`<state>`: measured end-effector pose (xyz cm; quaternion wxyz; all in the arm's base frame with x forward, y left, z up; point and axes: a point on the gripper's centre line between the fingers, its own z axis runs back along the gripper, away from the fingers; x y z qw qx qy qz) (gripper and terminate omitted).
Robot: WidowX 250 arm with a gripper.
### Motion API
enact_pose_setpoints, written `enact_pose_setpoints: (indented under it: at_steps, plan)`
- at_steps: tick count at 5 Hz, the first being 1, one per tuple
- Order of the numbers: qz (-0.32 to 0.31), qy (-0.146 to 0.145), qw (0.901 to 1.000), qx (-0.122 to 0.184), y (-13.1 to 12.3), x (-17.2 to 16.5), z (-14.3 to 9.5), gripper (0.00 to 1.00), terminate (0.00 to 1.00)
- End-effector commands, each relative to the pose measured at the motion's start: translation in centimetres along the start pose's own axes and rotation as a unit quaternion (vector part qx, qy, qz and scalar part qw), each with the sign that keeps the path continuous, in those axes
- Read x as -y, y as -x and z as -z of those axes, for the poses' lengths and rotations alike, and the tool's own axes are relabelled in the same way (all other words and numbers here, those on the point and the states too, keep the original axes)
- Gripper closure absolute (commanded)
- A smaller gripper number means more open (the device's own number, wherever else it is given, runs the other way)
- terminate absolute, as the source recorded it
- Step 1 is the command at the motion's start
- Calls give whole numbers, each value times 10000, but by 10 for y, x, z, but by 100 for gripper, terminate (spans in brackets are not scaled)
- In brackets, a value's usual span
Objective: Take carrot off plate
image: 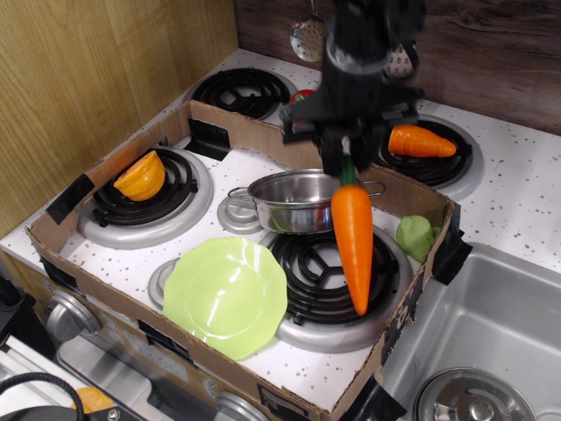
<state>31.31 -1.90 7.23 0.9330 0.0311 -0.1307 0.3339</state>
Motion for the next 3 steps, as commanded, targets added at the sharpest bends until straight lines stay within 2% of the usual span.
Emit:
enact_pose_setpoints:
  at_steps: [1, 2, 3]
  plan:
    - [1254, 408, 9893, 629, 18, 6, -16, 100, 0]
    - [1270, 328, 9875, 875, 20, 14, -31, 0, 0]
    - [1480, 255, 9842, 938, 21, 27, -52, 0, 100]
